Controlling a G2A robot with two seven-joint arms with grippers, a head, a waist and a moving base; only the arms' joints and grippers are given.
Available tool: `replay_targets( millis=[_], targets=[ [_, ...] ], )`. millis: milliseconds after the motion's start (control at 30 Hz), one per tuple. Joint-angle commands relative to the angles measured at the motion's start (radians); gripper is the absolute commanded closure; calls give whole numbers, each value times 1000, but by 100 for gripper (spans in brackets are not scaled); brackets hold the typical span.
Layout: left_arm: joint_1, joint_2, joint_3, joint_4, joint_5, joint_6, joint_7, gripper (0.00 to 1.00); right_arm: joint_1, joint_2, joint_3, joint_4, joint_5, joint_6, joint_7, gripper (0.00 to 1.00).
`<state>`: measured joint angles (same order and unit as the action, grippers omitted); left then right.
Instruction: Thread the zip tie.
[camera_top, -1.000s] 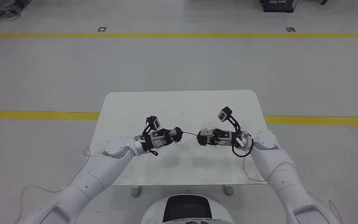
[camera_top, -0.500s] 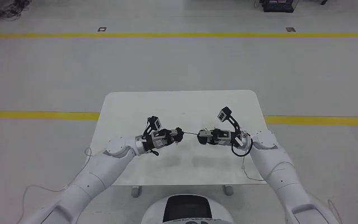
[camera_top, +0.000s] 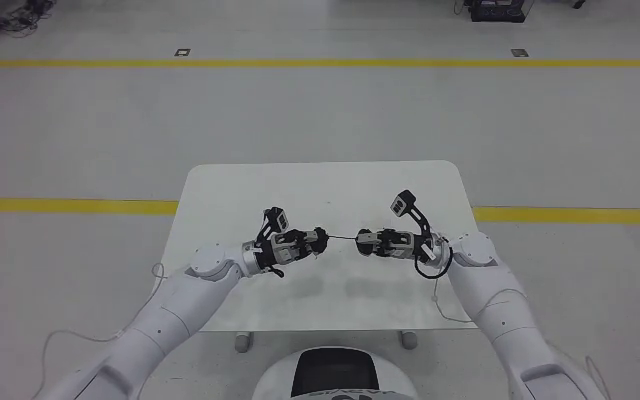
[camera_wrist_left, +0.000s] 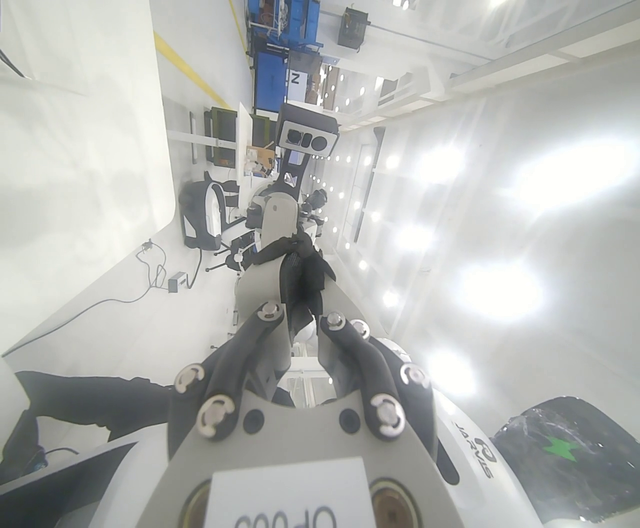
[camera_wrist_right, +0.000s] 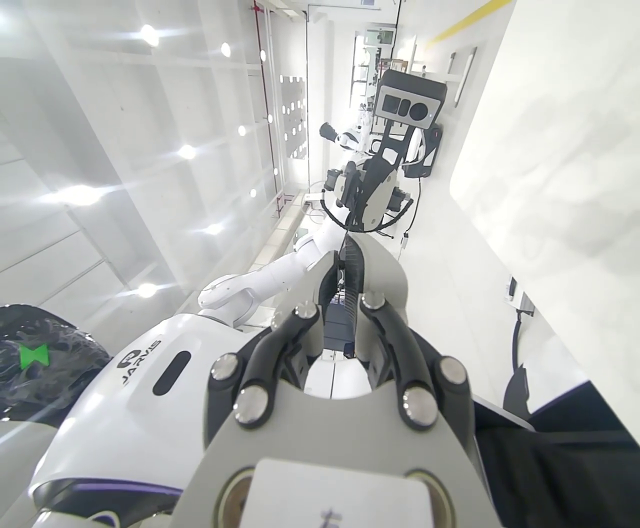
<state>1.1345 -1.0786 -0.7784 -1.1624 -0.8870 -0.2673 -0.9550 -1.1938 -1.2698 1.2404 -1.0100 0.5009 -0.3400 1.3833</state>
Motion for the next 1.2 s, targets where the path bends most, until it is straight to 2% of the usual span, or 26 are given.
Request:
replay_targets(
  millis=[0,100,267,300,333,367,1000,1100,1167],
  targets=[
    [0,-1,-1,1,1,1,-1,100,0,-1,2,1,-1,0,1,96],
    [0,-3,-4,3,4,2,-2,100,1,-3,4,3,-3,0,2,100],
    [-1,-6,-5,6,18,5,-5,100,1,-5,6,9,-6,0,5,100],
    [-1,-6,-6,5,22,4,-3,65,1,-6,6,10,-8,0,5,100],
    [0,-7,-6,5,23,3,-1,18,1,-6,6,11,-8,0,5,100],
    [0,-7,-6,5,23,3,-1,0,1,-6,6,12,-9,0,5,100],
    [0,-7,-6,5,23,3,-1,0,-5,-2,5,10,4,0,7,100],
    [-4,-7,2,-16,67,4,-1,0,-18,-3,-2,-17,21,9,3,100],
    [-7,-8,6,-23,79,-2,-22,0,-29,-1,-8,-35,50,16,7,100]
  ],
)
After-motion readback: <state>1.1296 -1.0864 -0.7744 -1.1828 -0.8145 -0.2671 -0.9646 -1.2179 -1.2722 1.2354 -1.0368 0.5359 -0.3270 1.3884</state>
